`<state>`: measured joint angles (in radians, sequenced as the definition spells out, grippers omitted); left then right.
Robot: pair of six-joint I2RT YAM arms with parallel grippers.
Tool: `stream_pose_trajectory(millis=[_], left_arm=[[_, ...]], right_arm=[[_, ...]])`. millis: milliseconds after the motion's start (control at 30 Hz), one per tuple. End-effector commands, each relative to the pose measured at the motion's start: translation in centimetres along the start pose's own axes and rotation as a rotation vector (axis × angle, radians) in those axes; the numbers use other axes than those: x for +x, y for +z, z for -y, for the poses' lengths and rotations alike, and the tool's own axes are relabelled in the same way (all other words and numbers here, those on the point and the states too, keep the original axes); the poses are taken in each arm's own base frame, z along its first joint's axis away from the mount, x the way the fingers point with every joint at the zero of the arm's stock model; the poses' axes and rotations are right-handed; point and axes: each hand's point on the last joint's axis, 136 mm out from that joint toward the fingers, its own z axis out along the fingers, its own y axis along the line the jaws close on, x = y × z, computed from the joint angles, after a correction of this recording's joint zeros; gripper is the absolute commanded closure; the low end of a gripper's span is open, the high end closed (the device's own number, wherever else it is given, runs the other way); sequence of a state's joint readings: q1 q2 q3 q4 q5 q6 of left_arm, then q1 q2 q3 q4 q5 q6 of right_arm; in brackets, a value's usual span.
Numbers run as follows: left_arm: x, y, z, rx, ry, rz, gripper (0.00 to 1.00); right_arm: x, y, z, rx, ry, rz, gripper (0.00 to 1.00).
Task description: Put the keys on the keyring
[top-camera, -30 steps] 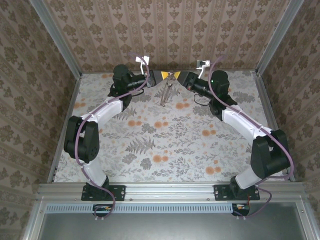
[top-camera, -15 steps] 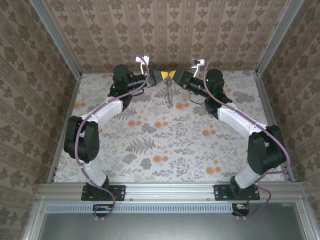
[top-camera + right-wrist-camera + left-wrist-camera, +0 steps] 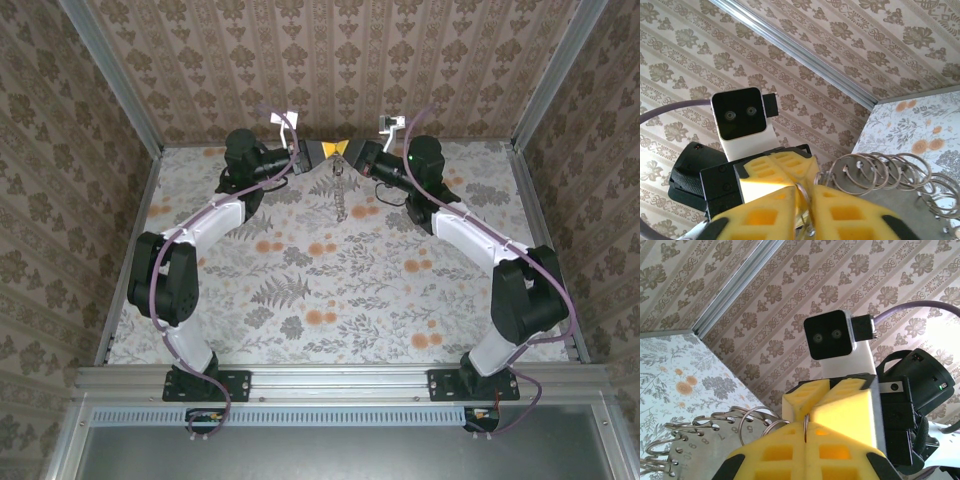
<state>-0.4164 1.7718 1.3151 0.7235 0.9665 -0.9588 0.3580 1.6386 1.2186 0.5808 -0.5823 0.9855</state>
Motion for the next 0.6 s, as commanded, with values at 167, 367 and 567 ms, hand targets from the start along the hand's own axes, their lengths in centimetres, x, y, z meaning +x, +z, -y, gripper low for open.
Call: stream_pose_trajectory(millis=[167, 367, 567], left_arm=[[-1.2, -0.5, 2.1, 0.027, 0.055, 0.029, 1.00], [-2.4, -1.7, 1.8, 0.010, 0.064, 0.019, 0.68], [-3.0, -3.1, 2.4, -0.004, 0.106, -0.033, 0.54]], right_arm=[[-0.9, 0.3, -3.0, -0.080, -0.057, 0.004, 1.00], [-0.8, 0.0, -2.6, -0.067, -0.134, -0.108, 1.00], [0.6, -0.6, -2.3, -0.128, -0.199, -0.337, 1.00]])
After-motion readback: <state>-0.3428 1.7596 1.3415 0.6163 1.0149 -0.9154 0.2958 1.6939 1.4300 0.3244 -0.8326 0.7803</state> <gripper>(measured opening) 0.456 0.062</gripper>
